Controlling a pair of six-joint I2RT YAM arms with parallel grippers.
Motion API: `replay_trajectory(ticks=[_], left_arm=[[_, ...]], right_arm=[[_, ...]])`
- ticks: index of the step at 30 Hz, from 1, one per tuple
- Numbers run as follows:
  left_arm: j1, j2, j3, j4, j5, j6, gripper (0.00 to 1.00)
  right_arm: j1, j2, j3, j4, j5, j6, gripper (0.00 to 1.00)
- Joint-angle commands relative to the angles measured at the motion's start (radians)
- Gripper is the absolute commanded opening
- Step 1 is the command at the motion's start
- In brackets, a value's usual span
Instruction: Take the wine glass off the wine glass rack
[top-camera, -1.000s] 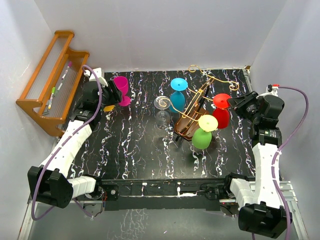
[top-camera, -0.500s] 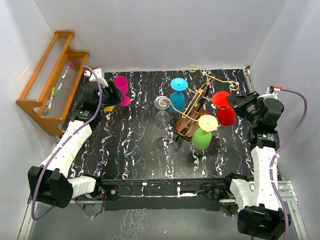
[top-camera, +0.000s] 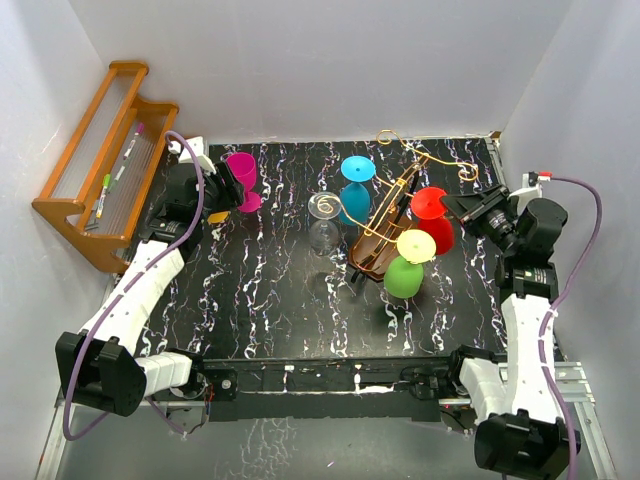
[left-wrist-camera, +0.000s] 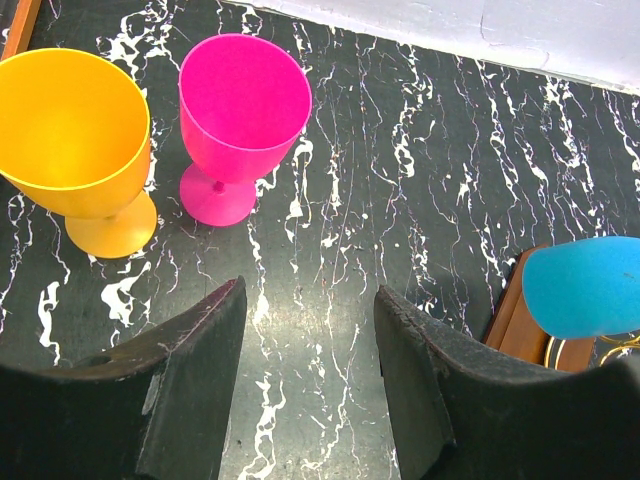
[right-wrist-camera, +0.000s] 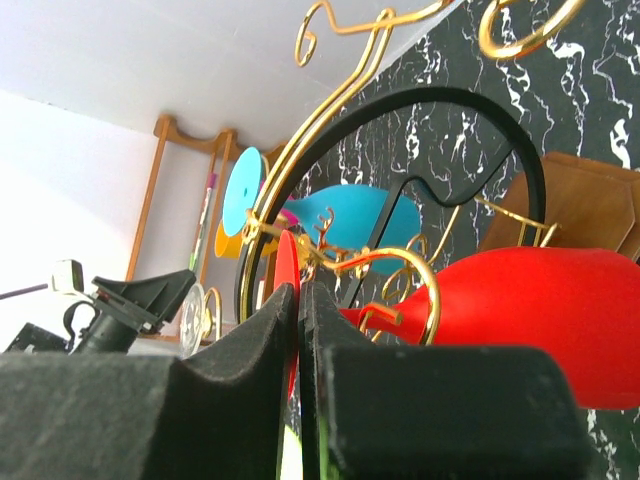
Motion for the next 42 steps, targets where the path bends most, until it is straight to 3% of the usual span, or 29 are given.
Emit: replay_trajectory(ticks=[1, 10, 15, 20, 24, 30, 32, 34, 38, 42], left_arm=[[-0.003, -0.009, 0.008, 0.004, 0.014, -0.005, 0.52], [-0.004, -0.015, 0.005, 0.005, 0.018, -0.011, 0.52], [-0.003, -0.013, 0.006, 0.006, 0.019, -0.011, 0.52], [-0.003, -0.015, 0.006, 0.004, 0.017, -0.012, 0.52], [-0.003, -0.017, 0.009, 0.004, 0.016, -0.012, 0.52], [-0.003, -0.024, 0.013, -0.001, 0.015, -0.018, 0.52], [-0.004, -0.021, 0.022, -0.012, 0.014, -0.026, 0.52], [-0.003, -0.014, 0.046, -0.041, 0.018, -0.037, 0.53], [-0.004, 0.000, 0.118, -0.142, 0.026, -0.064, 0.53], [-0.002, -0.005, 0.230, -0.300, -0.030, -0.097, 0.54]], right_arm=[[-0.004, -0.078, 0.065, -0.099, -0.024, -0.040, 0.08], [0.003, -0.132, 0.227, -0.398, 0.162, -0.191, 0.08], [0.006, -0.121, 0.350, -0.440, 0.306, -0.269, 0.08], [0.006, -0.068, 0.456, -0.372, 0.289, -0.324, 0.08], [0.006, -0.005, 0.515, -0.231, 0.154, -0.403, 0.08], [0.055, 0.147, 0.483, 0.221, -0.201, -0.282, 0.08], [0.153, 0.186, 0.500, 0.316, -0.190, -0.325, 0.08], [0.329, 0.247, 0.569, 0.294, -0.130, -0.454, 0.08], [0.739, 0.440, 0.848, 0.011, 0.079, -0.857, 0.08], [1.110, 0.534, 0.887, -0.062, 0.365, -1.207, 0.08]])
